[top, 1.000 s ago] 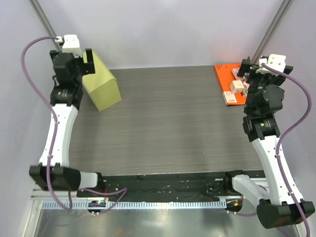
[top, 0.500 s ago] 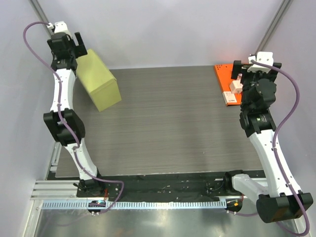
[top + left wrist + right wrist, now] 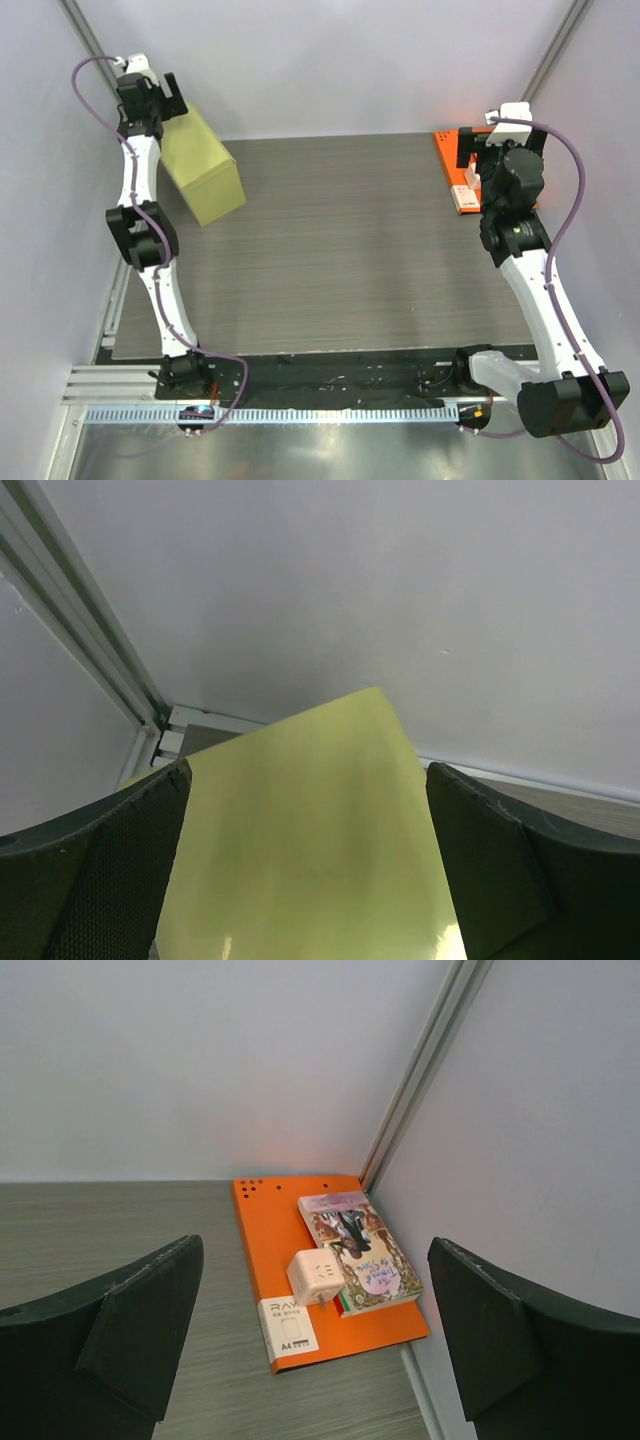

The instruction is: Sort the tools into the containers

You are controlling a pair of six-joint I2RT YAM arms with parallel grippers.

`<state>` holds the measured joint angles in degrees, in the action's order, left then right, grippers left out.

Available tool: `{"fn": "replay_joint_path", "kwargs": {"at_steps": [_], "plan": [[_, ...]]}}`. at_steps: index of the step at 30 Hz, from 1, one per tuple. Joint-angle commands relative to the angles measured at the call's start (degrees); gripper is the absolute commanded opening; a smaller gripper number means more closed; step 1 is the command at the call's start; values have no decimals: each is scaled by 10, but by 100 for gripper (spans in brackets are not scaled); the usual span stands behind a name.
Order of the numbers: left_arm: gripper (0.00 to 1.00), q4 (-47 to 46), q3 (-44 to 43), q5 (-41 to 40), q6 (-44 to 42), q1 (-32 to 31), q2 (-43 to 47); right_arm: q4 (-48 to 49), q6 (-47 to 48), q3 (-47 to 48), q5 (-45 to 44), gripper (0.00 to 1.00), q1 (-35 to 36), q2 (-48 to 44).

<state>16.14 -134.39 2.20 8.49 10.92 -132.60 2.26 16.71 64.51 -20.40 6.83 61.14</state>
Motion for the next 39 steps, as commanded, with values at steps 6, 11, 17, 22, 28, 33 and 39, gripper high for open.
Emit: {"fn": "replay_joint_path", "kwargs": {"at_steps": [6, 11, 17, 22, 28, 33, 39], "plan": [[100, -51, -56, 23, 24, 35, -52, -15, -30, 36, 31, 100, -16, 20], [100, -72, -51, 105, 53, 55, -65, -19, -40, 37, 44, 100, -25, 19], [100, -110, -57, 247, 96, 81, -99, -40, -53, 44, 63, 100, -38, 19], [100, -119, -54, 337, 93, 83, -113, -47, -59, 47, 73, 100, -44, 25], [100, -117, -30, 428, 92, 82, -108, -47, -64, 48, 78, 100, -51, 26], [100, -121, 30, 456, 101, 83, -74, -48, -68, 48, 81, 100, -50, 23], [100, -145, 70, 357, 94, 84, -49, -49, -69, 47, 85, 100, -50, 16]]}}
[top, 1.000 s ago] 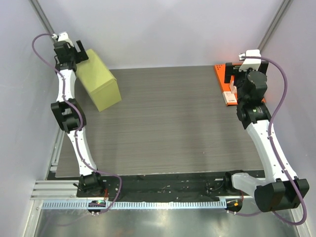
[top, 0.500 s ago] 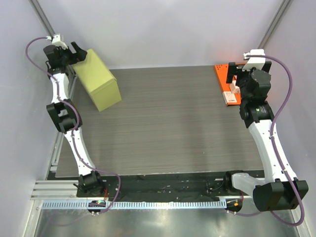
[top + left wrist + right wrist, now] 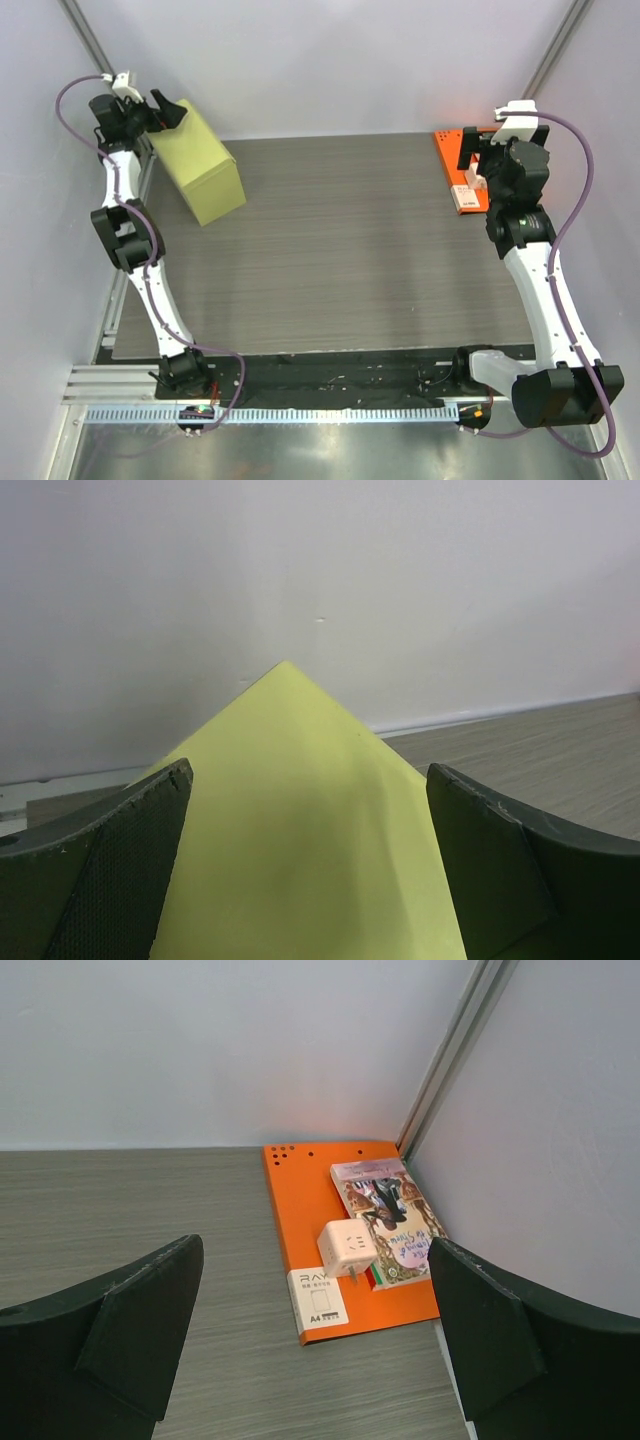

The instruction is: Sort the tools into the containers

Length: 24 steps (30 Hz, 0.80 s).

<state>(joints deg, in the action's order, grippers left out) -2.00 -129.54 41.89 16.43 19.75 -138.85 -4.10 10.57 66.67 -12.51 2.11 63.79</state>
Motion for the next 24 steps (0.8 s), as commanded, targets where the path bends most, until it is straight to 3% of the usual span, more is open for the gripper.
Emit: {"fn": "replay_joint_path", "kwargs": {"at_steps": [1, 6, 16, 24], "plan": [[100, 50, 9, -52, 7, -4, 6, 15, -8, 24, 6, 100, -3, -10], [100, 111, -72, -137, -10, -3, -31, 15, -8, 24, 9, 100, -4, -10], [100, 95, -44, -221, -48, -4, -29, 14, -10, 24, 13, 100, -8, -8], [100, 117, -48, -109, -73, -4, -38, 14, -13, 24, 10, 100, -10, -8]]}}
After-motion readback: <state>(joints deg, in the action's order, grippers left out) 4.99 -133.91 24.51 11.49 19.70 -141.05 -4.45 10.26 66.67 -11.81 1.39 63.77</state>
